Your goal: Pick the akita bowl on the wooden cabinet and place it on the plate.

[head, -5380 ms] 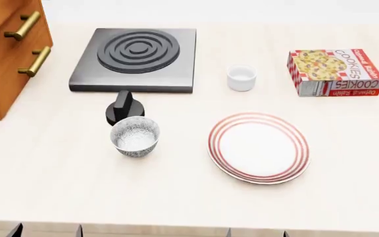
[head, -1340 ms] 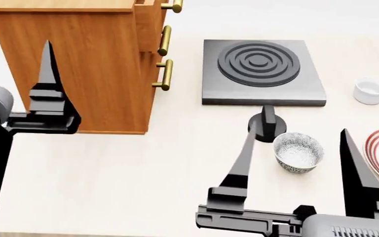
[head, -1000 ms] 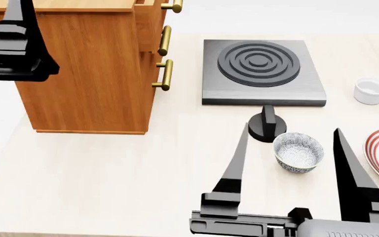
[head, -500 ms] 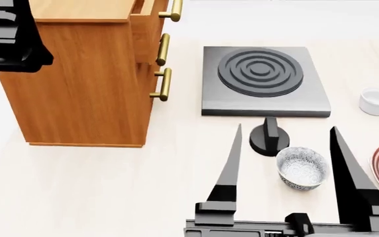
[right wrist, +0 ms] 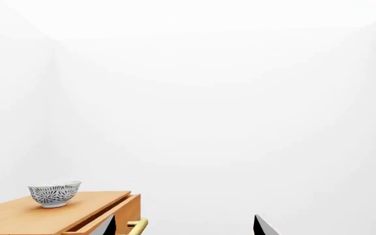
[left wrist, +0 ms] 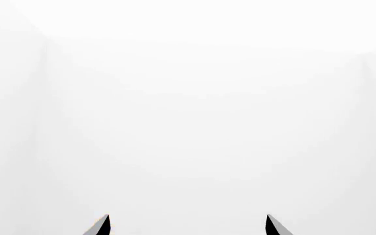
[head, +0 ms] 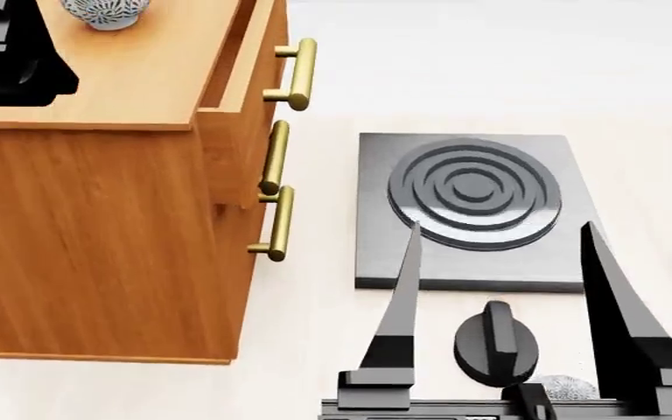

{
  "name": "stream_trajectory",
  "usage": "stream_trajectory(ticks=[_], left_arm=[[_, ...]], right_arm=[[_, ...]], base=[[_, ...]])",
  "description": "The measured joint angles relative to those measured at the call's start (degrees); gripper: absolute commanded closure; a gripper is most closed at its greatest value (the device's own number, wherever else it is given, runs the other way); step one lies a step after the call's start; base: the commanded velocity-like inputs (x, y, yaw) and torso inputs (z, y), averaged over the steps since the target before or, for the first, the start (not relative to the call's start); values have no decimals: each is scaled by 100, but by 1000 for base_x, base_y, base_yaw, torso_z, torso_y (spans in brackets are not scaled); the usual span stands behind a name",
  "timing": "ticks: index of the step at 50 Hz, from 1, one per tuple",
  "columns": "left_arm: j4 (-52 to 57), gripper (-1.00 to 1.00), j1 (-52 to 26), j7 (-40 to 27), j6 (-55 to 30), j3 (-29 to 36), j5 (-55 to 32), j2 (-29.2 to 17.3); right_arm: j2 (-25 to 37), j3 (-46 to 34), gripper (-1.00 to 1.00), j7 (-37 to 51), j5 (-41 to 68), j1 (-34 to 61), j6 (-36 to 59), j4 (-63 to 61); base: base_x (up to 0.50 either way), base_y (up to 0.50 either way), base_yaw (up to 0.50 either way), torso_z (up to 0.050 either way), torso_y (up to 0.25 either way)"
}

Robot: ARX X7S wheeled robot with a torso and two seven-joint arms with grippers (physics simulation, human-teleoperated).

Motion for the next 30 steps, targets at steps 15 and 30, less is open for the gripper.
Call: stream_trajectory(ticks=[15,30], left_arm=[[52,-100,-77,-111,-103,-7,-152,-26],[91,-100,-38,-193,-91,1,-275,-70]], right_arm=[[62,8,-100,118,137,46,41,6],[149,-31,-100,231,190,42,-6,0]], base=[[227,0,0,0,1],[160,0,0,0,0]])
